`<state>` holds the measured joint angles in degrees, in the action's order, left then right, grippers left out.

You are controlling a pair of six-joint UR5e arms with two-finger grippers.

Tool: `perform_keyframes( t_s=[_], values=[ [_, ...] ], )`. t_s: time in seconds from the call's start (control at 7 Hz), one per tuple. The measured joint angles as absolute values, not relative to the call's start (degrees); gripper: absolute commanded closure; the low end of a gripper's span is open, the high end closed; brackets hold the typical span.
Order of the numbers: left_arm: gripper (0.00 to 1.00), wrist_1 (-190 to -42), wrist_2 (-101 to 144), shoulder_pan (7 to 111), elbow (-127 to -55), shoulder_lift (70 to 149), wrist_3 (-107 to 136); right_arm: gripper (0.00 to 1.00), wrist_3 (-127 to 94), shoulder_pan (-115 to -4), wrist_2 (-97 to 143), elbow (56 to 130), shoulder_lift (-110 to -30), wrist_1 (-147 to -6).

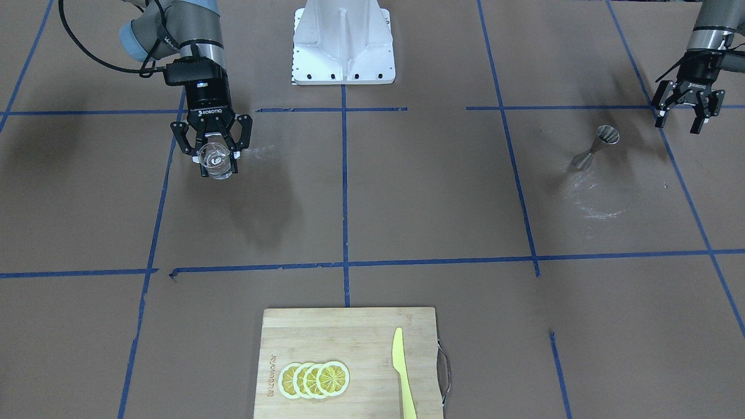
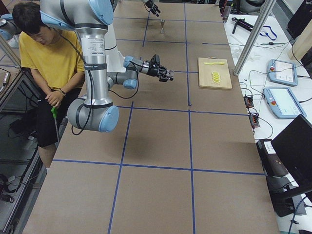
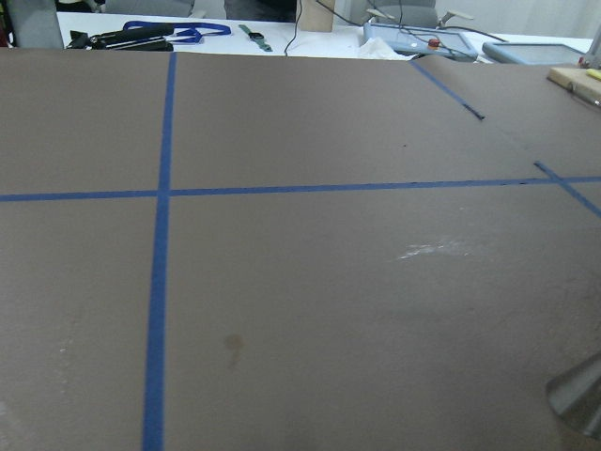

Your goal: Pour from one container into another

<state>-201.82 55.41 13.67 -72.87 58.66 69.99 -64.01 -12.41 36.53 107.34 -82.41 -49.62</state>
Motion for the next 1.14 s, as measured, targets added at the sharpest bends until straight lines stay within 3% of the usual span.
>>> perform_keyframes(
  t_s=[0.57,0.86,1.14],
  values=[
    [0.01,-186.5,95.8,57.2,-73.2,71.4,39.7,1.0,-63.8,-12.0,34.8,97.6,-83.0,-37.8],
    [0.01,-174.7,113.4,69.5,-73.7,75.8,30.4,1.0,-63.7,-11.2,32.1,92.7,-84.9,-31.3],
    [0.01,-169.1,120.4,73.7,-73.9,78.4,26.6,1.0,-63.9,-10.4,29.5,91.2,-87.0,-28.6]
  ],
)
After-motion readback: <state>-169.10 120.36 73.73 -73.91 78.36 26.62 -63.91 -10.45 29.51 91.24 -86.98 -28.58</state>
